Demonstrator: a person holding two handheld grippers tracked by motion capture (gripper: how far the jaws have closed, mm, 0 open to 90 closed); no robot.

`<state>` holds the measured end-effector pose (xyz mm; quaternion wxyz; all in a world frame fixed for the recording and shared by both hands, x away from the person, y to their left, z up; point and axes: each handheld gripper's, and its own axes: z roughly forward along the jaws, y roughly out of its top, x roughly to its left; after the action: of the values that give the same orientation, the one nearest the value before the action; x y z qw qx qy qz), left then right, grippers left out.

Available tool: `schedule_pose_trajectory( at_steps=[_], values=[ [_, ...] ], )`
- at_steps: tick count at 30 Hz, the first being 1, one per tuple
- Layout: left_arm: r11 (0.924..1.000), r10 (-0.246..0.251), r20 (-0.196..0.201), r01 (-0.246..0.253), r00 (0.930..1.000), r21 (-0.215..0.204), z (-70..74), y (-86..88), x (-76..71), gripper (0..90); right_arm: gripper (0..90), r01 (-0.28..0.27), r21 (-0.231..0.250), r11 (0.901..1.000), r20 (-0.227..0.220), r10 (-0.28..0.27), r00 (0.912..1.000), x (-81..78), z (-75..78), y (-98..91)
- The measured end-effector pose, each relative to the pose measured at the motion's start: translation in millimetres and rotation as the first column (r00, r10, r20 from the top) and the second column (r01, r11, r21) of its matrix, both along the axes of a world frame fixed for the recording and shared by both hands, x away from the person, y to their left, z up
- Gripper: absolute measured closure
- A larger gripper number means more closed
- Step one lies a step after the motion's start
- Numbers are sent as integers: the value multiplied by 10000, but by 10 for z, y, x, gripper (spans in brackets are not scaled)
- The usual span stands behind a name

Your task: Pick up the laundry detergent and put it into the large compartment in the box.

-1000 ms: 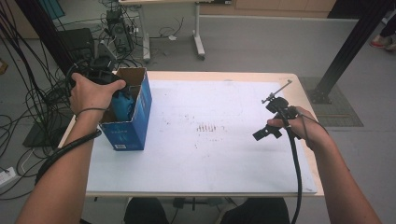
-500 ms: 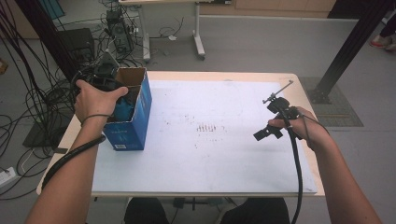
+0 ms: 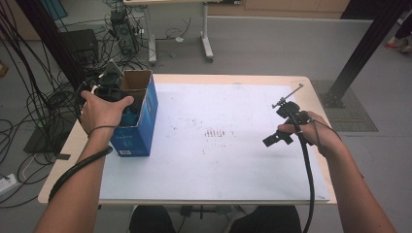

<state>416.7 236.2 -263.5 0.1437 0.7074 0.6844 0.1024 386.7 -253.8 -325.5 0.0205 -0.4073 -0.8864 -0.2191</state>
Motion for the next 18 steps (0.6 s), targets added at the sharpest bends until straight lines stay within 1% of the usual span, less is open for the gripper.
schedule_pose_trajectory(
  at_steps=[5,13,15,18],
  values=[
    [10000,33,40,-33,10000,-61,-57,-2,-3,382,64,-4,-39,10000,-21,4,10000,2,-2,8],
    [10000,56,78,-56,10000,-66,-64,-12,-5,382,64,0,-50,10000,-6,0,10000,3,-3,9],
    [10000,-2,20,2,10000,-40,-61,-3,-5,382,65,-13,-52,10000,-17,13,10000,3,-4,14],
    [9999,82,81,-81,9999,-101,-66,0,-7,382,64,7,-76,10000,-30,-7,10000,3,-3,20]
  ],
)
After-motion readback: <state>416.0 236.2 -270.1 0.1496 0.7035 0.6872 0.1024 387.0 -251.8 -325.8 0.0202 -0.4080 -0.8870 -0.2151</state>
